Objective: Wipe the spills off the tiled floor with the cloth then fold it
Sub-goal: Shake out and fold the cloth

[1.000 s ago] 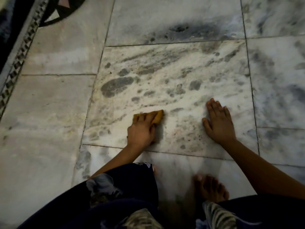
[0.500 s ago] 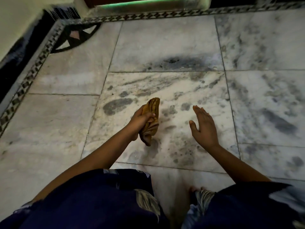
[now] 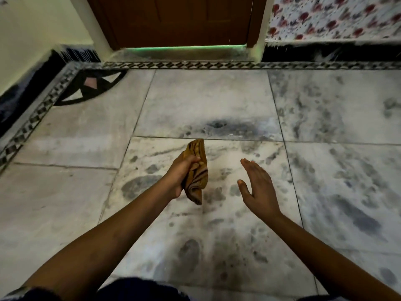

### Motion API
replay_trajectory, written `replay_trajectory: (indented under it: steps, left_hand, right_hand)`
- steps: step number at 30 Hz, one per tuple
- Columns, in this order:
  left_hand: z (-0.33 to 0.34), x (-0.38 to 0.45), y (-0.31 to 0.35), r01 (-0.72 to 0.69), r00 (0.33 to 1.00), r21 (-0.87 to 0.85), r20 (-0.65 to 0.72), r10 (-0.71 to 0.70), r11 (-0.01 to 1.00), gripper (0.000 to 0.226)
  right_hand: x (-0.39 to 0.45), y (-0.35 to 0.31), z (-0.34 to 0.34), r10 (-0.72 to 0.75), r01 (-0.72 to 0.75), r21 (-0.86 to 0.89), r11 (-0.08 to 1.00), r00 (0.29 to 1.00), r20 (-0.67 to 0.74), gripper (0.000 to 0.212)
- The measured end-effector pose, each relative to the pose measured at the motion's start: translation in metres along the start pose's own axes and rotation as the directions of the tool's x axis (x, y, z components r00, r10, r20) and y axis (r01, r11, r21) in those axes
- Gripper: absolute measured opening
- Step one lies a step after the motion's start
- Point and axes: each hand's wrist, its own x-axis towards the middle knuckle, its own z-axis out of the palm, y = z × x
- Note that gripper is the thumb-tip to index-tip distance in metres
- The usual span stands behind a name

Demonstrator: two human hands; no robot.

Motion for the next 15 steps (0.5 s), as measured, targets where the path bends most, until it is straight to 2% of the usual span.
replay_trajectory:
  steps: [5,10,15]
  left_hand:
    - [-0.006,0.025,-0.003,0.025,0.996,-0.188,-0.085,-0.042,0.982,0.033]
    - [-0.004,0.03,0.054,0.079,0.976,-0.37,-0.159,-0.147,0.926,0.036]
    - [-0.013,-0.013,0.128,0.043,0.975,-0.412,-0.183,-0.129,0.91,0.031]
  right_hand:
    - [0.026,-0.005,0.015,0.009,-0.01,0.031,0.999,0.999,0.036,0.06]
    - [0.085,-0.049,-0.008,0.117,-0.124,0.119,0.985,0.991,0.066,0.061]
    - [0.121,-0.122,-0.055,0.167,-0.182,0.177,0.967,0.981,0.095,0.055]
